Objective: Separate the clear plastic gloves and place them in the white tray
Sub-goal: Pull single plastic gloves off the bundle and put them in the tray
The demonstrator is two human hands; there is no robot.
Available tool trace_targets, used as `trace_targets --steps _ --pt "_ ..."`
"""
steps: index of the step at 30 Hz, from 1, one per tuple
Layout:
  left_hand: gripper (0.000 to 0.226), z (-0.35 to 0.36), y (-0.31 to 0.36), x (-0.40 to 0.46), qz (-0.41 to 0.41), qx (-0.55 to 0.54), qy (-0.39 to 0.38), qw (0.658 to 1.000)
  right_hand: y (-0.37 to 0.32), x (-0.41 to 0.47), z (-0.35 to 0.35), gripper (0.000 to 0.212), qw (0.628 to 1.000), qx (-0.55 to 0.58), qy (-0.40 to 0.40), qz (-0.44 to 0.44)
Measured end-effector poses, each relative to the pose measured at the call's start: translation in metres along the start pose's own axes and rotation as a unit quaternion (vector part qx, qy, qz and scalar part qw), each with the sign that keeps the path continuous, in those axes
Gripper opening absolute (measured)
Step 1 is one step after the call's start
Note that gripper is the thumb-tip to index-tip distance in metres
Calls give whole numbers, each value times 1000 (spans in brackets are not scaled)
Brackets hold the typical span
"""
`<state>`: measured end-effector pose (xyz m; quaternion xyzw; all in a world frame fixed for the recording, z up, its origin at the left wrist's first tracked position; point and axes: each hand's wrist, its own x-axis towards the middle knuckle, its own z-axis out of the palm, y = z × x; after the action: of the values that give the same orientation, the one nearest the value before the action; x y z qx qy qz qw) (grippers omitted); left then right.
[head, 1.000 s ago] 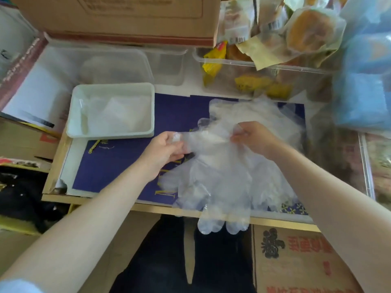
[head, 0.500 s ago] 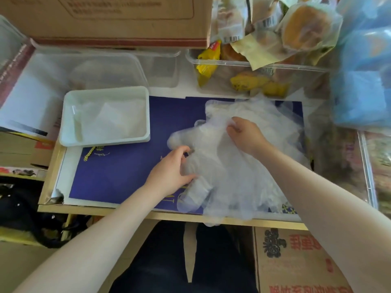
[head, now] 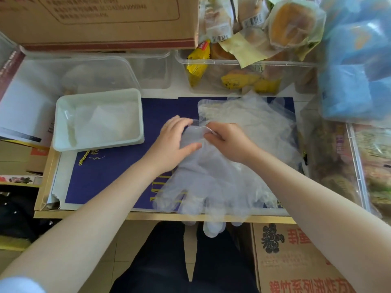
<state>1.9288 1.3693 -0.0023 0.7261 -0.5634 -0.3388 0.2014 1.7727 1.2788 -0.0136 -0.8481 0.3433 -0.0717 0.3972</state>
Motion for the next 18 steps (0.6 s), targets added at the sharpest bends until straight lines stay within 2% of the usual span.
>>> trace_targets --steps 2,4,6,10,14,15,17,18 --pt "21 3 7 6 -29 -115 -19 993 -8 -1 0 9 1000 29 -4 -11" --pt "14 5 5 7 -51 -194 -7 980 -10 -2 -3 16 998 60 -6 17" --pt "12 7 0 6 -67 -196 16 978 -5 -3 -9 25 993 90 -9 70" --pt "8 7 -11 7 -105 -226 45 967 14 -10 -22 18 973 159 -16 170" --pt "6 4 -22 10 -131 -208 49 968 32 -18 -22 16 922 294 31 249" --pt "7 4 -24 11 -131 -190 51 972 38 -18 -18 14 927 259 60 265" --pt "10 5 -26 10 -138 -158 63 976 52 -18 -11 10 953 30 110 279" --pt "11 5 -28 9 -142 -156 71 975 58 -19 -9 23 951 -89 119 271"
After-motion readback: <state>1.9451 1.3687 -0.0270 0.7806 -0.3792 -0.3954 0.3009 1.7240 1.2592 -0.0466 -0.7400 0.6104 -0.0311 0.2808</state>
